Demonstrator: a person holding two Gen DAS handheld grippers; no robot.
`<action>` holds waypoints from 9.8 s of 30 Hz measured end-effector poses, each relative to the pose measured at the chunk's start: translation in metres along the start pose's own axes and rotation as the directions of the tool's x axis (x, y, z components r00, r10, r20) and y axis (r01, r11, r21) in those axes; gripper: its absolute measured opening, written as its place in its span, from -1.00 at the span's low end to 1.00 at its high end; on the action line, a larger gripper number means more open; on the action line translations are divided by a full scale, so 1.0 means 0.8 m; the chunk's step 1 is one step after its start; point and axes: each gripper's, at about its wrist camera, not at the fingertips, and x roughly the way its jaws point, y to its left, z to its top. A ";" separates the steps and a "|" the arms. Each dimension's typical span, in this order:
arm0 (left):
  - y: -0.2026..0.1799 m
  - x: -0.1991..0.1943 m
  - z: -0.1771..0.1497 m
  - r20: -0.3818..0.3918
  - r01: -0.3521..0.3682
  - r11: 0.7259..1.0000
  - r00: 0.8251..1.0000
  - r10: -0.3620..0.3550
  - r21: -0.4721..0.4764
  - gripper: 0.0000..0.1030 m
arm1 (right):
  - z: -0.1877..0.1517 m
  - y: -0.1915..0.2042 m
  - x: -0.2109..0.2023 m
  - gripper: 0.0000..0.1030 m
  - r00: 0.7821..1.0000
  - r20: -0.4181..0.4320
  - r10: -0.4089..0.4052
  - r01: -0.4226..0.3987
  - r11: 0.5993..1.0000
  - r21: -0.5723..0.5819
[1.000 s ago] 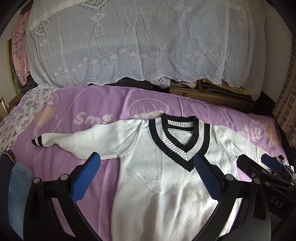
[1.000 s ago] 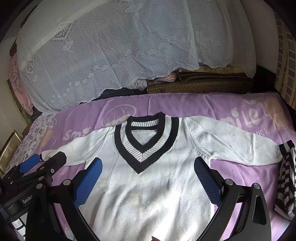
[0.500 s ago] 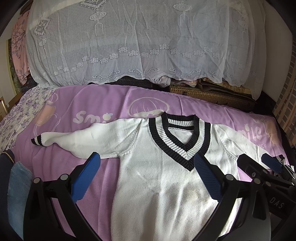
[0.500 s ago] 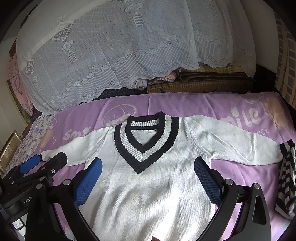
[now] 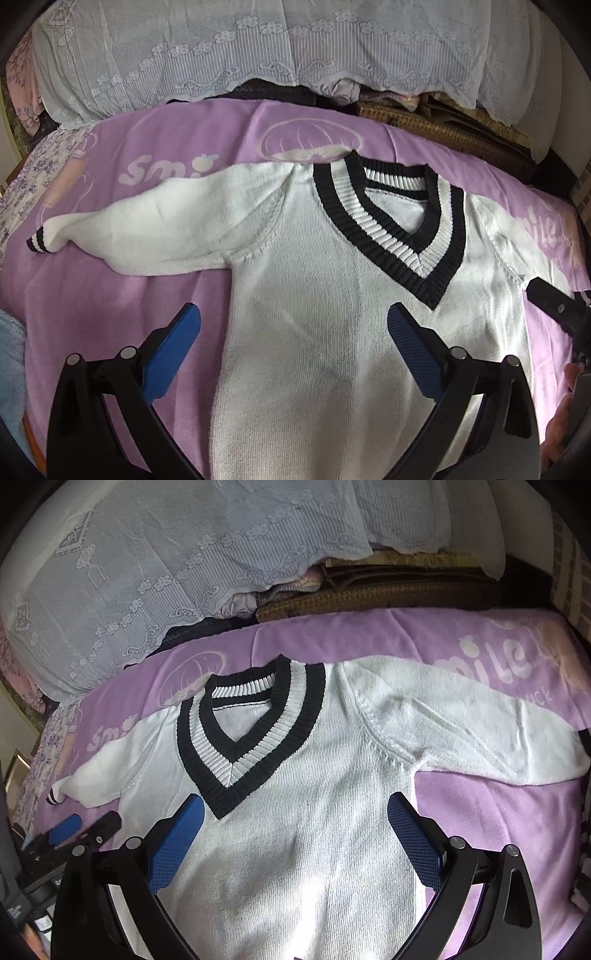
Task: Fold small clothes
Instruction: 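Move the right tool to the striped sleeve cuff and close on it, then lift the sleeve with the right tool and carry it across the chest, then lay the cuff on the sweater body and open the right tool, then move the left tool to the other sleeve's striped cuff, then close the left tool on the striped cuff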
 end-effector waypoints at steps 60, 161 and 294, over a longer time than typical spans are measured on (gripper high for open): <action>-0.282 0.092 0.000 -0.150 0.112 0.940 0.987 -0.066 0.324 0.92 | -0.011 -0.377 -0.030 -0.87 0.862 0.409 -0.301 -0.067 0.731 0.679; 0.047 0.074 0.032 -0.060 -0.159 0.979 0.986 0.153 -0.124 0.91 | 0.037 -0.108 0.113 0.42 0.999 0.022 -0.029 0.025 0.984 0.179; 0.384 0.032 0.024 0.022 -0.004 0.730 0.999 0.026 -0.683 -0.70 | 0.006 0.005 0.132 0.93 1.000 -0.024 -0.016 0.010 0.971 -0.239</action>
